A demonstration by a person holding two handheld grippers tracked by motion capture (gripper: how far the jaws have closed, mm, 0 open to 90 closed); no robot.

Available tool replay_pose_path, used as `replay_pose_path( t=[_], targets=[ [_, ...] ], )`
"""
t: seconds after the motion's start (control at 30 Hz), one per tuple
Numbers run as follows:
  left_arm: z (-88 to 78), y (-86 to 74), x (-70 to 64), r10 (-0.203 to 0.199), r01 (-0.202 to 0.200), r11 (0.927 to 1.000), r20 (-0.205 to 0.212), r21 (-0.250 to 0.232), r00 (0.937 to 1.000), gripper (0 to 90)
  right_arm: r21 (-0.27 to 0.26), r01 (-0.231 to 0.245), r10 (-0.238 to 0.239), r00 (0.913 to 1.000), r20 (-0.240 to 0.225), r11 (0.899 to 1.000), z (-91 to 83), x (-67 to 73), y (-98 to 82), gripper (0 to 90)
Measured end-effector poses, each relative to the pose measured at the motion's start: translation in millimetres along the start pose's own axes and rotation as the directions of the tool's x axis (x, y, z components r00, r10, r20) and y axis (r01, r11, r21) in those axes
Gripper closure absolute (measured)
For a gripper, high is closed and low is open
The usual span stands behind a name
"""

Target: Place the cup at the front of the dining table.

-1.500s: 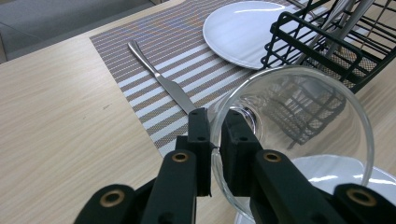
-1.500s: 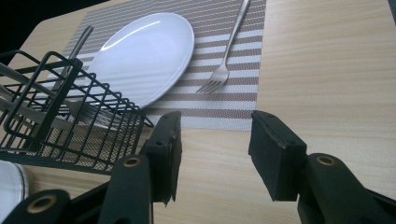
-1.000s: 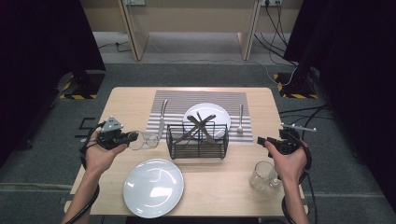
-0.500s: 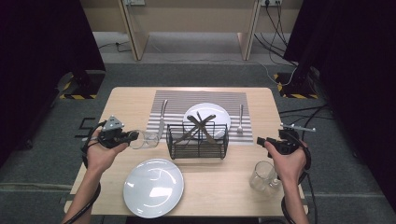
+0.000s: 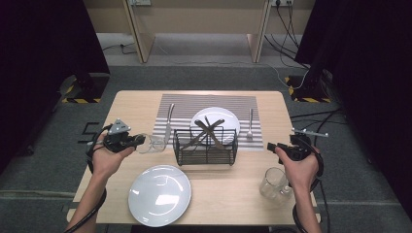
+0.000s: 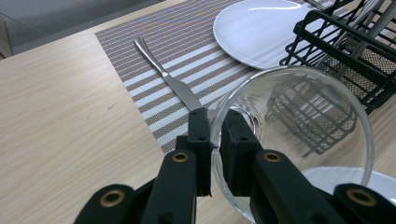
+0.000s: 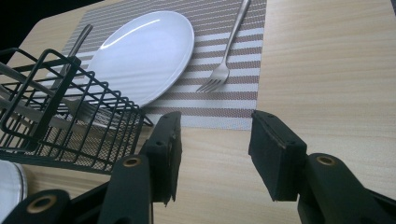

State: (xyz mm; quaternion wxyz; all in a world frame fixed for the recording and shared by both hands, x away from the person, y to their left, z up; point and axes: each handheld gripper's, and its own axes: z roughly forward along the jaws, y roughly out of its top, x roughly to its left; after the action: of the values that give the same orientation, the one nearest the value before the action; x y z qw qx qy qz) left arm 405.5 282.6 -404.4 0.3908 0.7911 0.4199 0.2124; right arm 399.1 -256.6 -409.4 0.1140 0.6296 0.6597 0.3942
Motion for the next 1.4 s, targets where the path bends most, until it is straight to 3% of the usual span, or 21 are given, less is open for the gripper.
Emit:
replay_pose_path(
  t=[1.4],
  targets=[
    [22.3,5.2,1.6,0.004,-0.004,0.9996,-0.001,0.028,1.0000,82.6,-0.001,-0.002,0.002,1.0000,0.001,1.000,0.9,-3.1,-0.2,53.5]
  ],
)
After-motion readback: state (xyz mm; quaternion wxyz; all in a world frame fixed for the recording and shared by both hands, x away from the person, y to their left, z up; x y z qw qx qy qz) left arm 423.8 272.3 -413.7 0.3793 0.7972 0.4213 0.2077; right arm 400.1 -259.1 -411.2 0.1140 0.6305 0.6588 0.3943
